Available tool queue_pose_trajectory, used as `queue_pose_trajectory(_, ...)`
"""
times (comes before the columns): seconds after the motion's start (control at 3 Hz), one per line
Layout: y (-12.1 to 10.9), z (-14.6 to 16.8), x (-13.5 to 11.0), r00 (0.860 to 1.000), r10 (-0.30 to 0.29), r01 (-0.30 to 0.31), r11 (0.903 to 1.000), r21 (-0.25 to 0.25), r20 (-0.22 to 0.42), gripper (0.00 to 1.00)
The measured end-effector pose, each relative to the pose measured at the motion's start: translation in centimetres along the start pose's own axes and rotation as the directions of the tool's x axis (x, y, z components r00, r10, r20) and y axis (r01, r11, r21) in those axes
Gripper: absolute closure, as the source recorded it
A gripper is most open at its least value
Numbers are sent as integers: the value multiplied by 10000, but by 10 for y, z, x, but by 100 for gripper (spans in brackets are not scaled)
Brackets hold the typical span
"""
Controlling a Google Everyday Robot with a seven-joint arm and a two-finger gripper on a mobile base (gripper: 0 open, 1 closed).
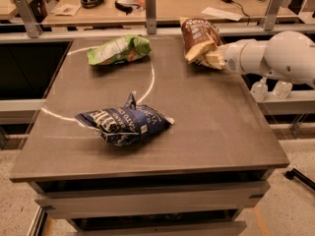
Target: Move brown chip bag near green rice chip bag
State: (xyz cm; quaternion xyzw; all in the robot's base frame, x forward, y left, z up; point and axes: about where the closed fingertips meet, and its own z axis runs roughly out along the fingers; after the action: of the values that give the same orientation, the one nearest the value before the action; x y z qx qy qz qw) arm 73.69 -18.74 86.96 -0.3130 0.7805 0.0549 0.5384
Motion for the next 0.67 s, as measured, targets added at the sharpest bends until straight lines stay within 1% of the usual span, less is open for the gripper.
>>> queue_pose_trajectory(0.33,27,11,-19,9982,-15,75,9949,-1001,603,100)
queue_pose_trajectory(0.67,60,25,-38,9943,-12,228,9792,-2017,1066,100)
